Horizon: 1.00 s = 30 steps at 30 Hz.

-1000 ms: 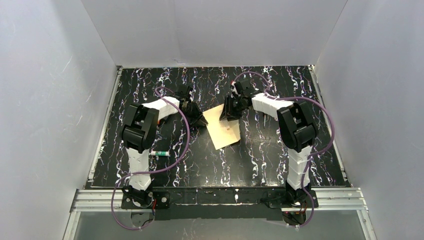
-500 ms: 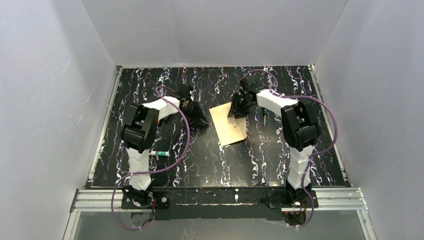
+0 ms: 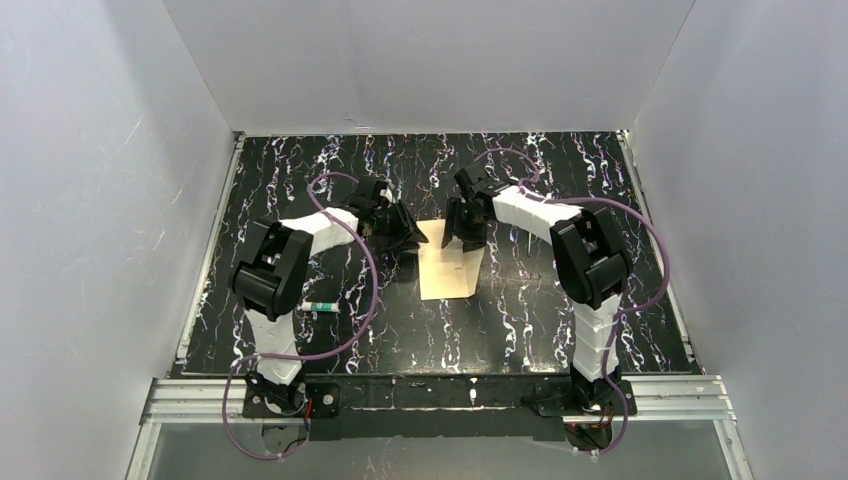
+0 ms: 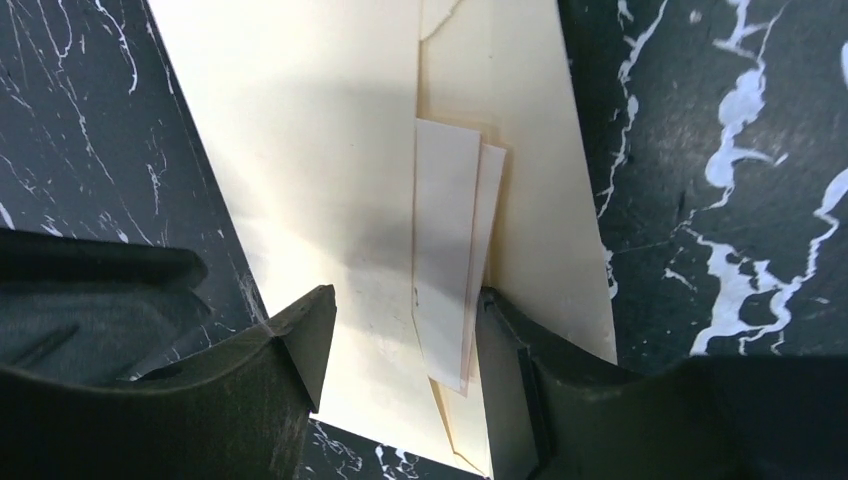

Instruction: Place the letter into the envelope and seal it

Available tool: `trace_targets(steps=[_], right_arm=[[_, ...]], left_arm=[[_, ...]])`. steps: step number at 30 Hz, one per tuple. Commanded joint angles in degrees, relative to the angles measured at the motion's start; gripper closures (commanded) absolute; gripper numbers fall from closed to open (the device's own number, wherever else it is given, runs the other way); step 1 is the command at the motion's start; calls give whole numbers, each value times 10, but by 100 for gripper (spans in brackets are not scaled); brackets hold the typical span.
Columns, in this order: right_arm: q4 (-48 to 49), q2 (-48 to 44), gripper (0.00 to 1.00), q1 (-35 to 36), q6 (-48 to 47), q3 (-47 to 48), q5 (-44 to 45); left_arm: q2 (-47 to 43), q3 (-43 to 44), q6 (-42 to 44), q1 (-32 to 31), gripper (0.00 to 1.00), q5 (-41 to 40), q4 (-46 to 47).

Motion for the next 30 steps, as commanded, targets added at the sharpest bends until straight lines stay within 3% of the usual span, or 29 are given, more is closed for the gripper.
trace_targets(steps=[1,9,13,18,26,30], right_arm=[[20,-56,38,-2,64,-42,12],[34,-83,39,-3,65,-71,10],[34,-93,53,-3,60,-82,38],[26,-79,63,-6,37,-68,78],[31,-57,63,-13,11,-34,73],[28,-40,69,-14,12,-28,64]], left_arm=[[-53,-18,26,-42,71,19,49],[-26,-23,42,-59,85,-59,-65],[-8,-7,51,-60,88,-69,-99],[-9,5,61,-60,88,-61,-114],[-47,70,67,-60,70,-19,-126],[-59,89,58,-60,67,-88,-175]])
